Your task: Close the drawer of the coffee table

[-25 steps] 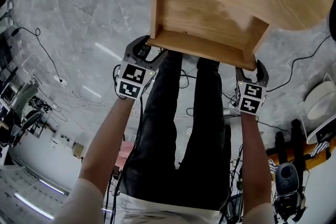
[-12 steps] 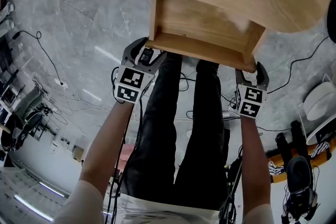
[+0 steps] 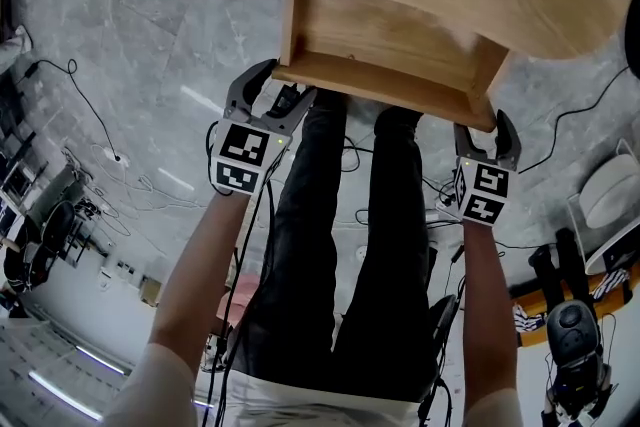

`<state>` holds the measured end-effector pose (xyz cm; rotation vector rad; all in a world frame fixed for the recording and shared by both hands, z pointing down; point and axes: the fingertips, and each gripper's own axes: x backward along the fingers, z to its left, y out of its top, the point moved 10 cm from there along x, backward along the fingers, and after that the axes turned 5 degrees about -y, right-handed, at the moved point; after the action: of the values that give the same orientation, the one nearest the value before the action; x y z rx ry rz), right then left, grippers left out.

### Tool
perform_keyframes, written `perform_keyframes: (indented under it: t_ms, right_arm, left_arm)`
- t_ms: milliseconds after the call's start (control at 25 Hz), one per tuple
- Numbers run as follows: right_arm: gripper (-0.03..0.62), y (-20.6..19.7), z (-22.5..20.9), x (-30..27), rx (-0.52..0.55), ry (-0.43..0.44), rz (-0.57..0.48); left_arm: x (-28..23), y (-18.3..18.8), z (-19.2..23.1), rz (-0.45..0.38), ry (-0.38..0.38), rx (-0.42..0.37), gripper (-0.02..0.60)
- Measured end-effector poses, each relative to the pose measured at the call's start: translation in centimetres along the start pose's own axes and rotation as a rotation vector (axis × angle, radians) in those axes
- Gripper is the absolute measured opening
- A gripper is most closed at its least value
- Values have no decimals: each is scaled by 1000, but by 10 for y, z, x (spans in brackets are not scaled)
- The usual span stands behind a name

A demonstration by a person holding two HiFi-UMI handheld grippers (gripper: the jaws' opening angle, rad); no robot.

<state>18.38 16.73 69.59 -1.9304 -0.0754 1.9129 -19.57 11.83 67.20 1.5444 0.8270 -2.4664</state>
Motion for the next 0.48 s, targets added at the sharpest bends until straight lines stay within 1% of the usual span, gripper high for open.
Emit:
perform_keyframes:
  t_ms: [280, 480]
  right_arm:
    - [347, 6, -3, 2, -1, -9, -21]
    - [347, 19, -7, -2, -3, -12, -57]
  left_arm:
    - [1, 8, 0, -21, 5, -6, 314]
    - [0, 21, 9, -59, 10, -20, 314]
